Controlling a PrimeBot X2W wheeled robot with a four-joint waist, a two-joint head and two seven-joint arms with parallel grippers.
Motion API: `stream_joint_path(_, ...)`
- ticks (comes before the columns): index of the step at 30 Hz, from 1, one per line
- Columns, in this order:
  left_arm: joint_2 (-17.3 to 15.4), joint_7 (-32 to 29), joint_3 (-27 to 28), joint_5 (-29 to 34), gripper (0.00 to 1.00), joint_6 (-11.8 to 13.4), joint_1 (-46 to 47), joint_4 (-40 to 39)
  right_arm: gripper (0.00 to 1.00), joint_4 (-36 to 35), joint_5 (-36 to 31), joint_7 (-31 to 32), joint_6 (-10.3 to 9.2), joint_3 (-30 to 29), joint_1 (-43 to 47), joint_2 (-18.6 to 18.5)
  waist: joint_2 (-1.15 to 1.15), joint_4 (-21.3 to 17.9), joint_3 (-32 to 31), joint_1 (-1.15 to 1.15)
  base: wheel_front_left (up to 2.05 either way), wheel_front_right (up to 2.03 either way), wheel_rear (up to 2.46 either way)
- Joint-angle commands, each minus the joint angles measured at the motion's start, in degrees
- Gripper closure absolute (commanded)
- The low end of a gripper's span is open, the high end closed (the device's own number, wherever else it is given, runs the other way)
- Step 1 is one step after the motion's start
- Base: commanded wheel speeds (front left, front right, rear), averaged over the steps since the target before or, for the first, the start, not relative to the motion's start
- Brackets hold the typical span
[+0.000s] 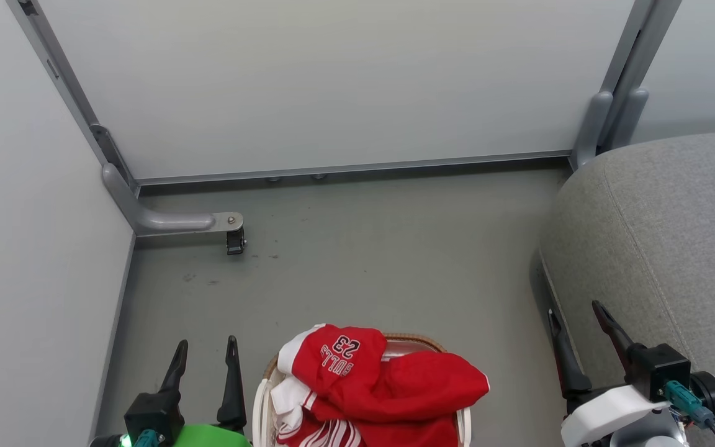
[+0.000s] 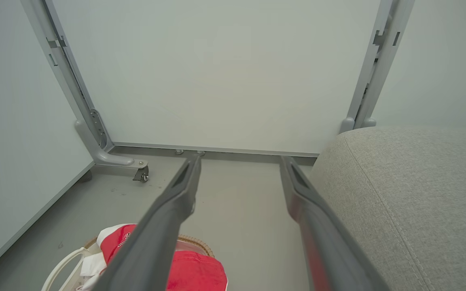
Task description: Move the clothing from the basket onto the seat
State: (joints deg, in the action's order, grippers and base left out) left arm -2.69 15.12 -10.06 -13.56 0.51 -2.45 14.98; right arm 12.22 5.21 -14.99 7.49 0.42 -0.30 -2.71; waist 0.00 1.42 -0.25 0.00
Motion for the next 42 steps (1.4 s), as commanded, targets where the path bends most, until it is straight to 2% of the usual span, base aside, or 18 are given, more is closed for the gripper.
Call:
stream_joint_path(1,-0.36,0.06,0.00,-0.11,0.00,0.15,-0.27,0.07,0.00,0.09,0.06,-0.30,0.00,-0.15,0.57,-0.33,0.00,0.00,0.02,0.00,0.00,0.00,0.00)
stream_joint_path(10,-0.35,0.06,-0.76,0.55,0.00,-0.08,0.24,0.39,0.00,-0.69,-0.21,-0.30,0.00,-0.65,0.10,-0.33,0.00,-0.05,0.58,0.00,0.00,0.00,0.00)
stream_joint_path(18,-0.34,0.06,-4.28,2.46,0.00,-1.07,3.21,1.73,0.00,-1.56,-0.95,-0.29,-0.01,-1.37,-1.70,-0.33,0.00,-0.66,3.39,0.00,0.00,0.00,0.00)
stream_joint_path(22,-0.34,0.05,-7.20,5.18,0.00,-2.10,6.59,3.26,0.00,-2.58,-1.45,-0.29,-0.01,-2.06,-3.61,-0.32,0.00,-1.39,7.33,0.00,0.00,0.00,0.00)
stream_joint_path(30,-0.34,0.05,-14.92,2.68,0.00,-5.13,17.50,10.26,0.00,-5.44,-1.01,-0.29,-0.01,-4.06,-10.11,-0.29,0.00,-3.89,19.70,0.00,0.00,0.00,0.00)
stream_joint_path(32,-0.34,0.06,-17.04,1.53,0.00,-5.76,20.70,12.64,0.00,-5.89,-0.61,-0.29,-0.01,-4.29,-11.76,-0.28,0.00,-4.59,22.79,0.00,0.00,0.00,0.00)
stream_joint_path(42,-0.36,0.06,-29.44,3.51,0.00,-7.72,34.59,27.26,0.00,-7.14,1.91,-0.29,-0.02,-3.98,-18.63,-0.25,0.00,-8.82,34.64,0.00,0.00,0.00,0.00)
